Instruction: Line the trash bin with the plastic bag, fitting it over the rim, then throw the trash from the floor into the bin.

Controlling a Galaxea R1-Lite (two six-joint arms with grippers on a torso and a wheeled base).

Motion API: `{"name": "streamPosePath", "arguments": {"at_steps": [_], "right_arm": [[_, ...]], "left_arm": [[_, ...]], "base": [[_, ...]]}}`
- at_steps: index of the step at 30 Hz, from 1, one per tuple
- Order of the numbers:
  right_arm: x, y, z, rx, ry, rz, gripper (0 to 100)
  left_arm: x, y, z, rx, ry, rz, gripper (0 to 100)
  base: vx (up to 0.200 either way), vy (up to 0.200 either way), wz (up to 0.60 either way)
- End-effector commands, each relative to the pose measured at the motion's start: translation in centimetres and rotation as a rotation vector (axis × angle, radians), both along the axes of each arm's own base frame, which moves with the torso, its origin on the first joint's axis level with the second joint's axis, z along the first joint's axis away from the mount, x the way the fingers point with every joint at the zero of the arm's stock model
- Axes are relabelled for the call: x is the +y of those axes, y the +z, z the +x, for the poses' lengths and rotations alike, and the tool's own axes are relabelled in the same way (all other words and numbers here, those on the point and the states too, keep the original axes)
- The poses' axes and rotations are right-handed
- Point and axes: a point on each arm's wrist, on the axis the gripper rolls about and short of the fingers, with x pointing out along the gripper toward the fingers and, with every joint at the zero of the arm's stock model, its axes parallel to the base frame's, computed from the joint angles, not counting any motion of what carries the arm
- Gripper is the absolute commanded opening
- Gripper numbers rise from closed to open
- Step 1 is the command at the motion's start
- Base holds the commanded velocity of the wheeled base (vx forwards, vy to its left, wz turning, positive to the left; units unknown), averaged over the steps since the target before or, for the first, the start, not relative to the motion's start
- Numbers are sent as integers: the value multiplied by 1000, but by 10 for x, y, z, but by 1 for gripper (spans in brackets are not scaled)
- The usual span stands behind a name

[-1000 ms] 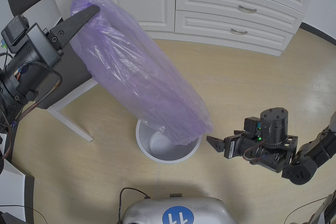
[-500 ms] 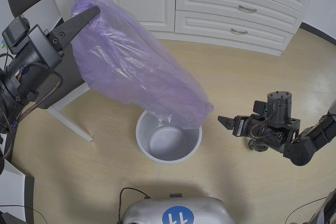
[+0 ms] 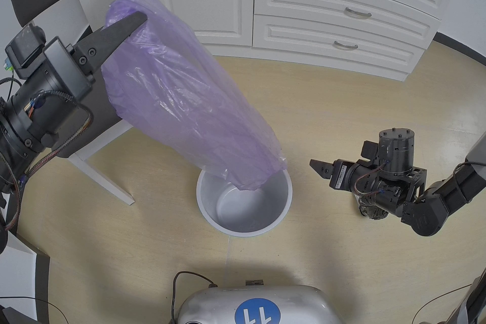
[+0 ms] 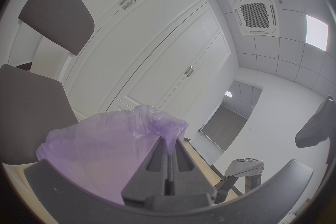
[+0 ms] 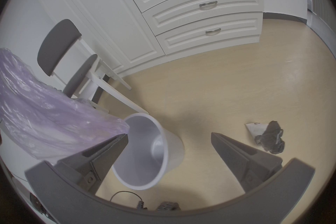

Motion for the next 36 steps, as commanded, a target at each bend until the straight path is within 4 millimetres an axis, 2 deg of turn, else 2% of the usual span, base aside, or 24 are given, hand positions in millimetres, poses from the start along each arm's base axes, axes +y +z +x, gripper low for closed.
{"name": "streamPosePath", "arguments": {"at_steps": [1,4,5,7,14,24,30,36], "right_arm": [[16,-9,2,2,27,26,100],[22,-13,1,-4,41,40,100],[36,-20,-2,-11,72,53,100],[43,-26,-1,-19,80,60,100],[63,-42,-1,-67,100,100,100],[68,-44,-2,-115,110,132,100],[48,-29,9,-156,52,141,100],[47,-26,15,-178,38,161,100]], "left_arm": [[-1,-1,1,3,0,1,0],[-1,-1,1,2,-1,2,0],[-1,-1,1,2,-1,2,0],[-1,-1,0,2,-1,2,0],[-1,-2,0,5,-4,4,0],[-1,-2,0,3,-5,5,0],[0,-2,-3,2,-8,3,0],[-1,-2,-5,-1,-20,5,0]], "base": [[0,0,0],[0,0,0],[0,0,0],[0,0,0],[0,0,0],[0,0,0],[0,0,0],[0,0,0]]}}
